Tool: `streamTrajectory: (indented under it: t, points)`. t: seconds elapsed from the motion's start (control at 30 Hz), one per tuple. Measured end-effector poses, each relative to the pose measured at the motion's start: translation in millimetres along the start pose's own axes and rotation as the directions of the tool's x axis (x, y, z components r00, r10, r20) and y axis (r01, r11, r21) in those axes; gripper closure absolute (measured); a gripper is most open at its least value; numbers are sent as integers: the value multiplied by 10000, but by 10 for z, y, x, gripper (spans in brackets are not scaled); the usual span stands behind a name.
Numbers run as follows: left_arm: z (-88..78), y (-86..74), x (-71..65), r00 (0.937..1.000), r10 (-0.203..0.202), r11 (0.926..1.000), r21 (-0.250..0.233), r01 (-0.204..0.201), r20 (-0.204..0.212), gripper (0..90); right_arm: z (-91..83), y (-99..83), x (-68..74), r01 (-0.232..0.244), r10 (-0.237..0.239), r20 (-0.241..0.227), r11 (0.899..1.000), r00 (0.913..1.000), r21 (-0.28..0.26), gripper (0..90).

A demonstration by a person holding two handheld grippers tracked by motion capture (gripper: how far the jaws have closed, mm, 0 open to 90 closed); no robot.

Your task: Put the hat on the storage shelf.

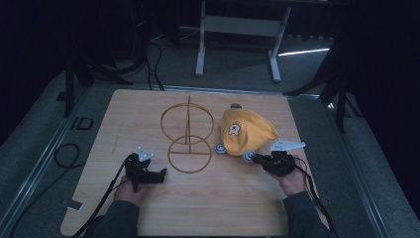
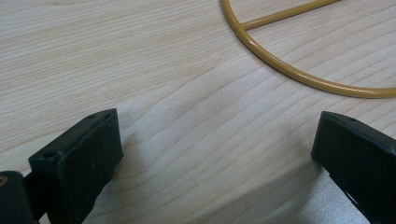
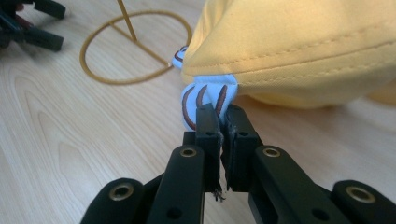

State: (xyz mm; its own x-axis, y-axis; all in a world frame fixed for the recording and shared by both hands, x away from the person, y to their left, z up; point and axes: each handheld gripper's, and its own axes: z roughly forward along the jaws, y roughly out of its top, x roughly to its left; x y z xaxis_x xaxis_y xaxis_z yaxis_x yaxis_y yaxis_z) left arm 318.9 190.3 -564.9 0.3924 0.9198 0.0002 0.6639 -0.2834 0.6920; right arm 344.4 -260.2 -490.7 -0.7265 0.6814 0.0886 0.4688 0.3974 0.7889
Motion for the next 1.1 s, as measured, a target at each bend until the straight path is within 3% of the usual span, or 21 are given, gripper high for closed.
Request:
streamTrajectory:
  t: [0.37, 0.7, 0.8, 0.9, 1.1]
  points:
    - [2, 0, -2, 10000, -35, 10000, -27, 35, 1, 19, -127, 406, 43, 304, -270, 470, 9968, 9985, -736, 865]
    - [-1, 1, 0, 10000, -14, 10000, 8, 14, 11, 19, -296, 703, 118, 447, -378, 448, 9854, 9983, -1643, 866]
    - [-2, 1, 0, 10000, -8, 10000, 14, 8, 15, 19, -365, 684, 119, 337, -251, 501, 9831, 9984, -1801, 865]
    - [-3, 1, 1, 10000, 8, 10000, 30, -8, 18, 19, -442, 593, 75, -117, 195, 360, 9785, 9992, -2061, 865]
    - [0, 0, -1, 10000, -19, 10000, -12, 19, 3, 19, -590, 388, -19, -665, 777, 541, 9805, 9955, -1849, 838]
